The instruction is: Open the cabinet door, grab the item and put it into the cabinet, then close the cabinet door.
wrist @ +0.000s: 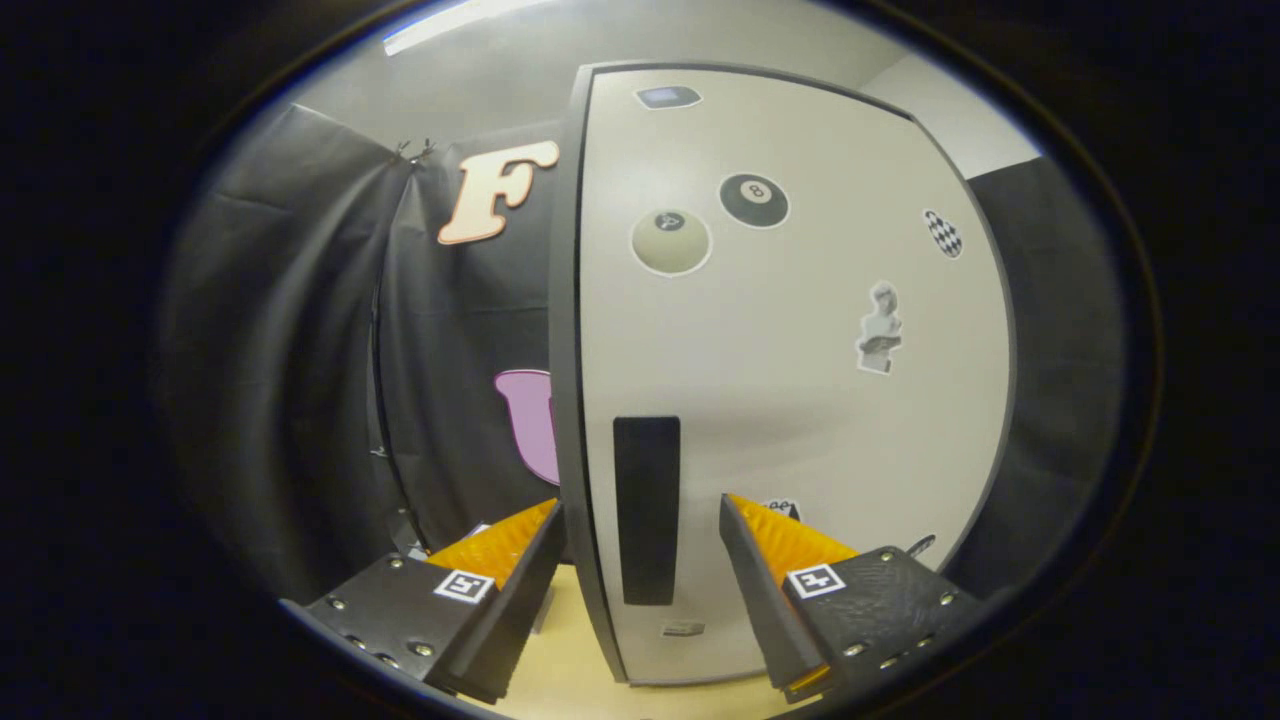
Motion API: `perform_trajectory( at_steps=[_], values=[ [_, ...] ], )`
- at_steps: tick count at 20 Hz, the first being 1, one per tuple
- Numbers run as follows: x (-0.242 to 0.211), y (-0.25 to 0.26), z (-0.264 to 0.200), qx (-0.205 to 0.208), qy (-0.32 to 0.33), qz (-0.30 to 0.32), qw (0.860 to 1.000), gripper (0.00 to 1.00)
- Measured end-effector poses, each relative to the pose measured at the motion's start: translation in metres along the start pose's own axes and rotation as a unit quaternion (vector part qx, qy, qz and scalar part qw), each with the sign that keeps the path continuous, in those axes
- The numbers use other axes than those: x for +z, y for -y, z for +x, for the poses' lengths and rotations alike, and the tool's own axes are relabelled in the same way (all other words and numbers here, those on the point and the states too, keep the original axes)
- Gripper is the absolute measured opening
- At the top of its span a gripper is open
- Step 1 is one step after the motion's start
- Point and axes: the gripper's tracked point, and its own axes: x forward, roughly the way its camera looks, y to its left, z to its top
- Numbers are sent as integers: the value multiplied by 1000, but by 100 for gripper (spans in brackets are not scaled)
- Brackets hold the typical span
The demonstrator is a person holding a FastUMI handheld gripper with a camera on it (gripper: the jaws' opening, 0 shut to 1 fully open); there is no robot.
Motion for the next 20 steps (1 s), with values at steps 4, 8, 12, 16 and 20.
perform_trajectory(
  at_steps=[4,8,12,16,20],
  values=[
    [-6,-1,16,-2,-9,1,1000,91],
    [-6,0,17,-15,2,-18,1000,87],
    [-7,10,21,-29,2,-12,999,64],
    [-11,2,17,-30,-9,5,1000,27],
    [-12,4,16,-38,-19,20,999,13]
  ],
)
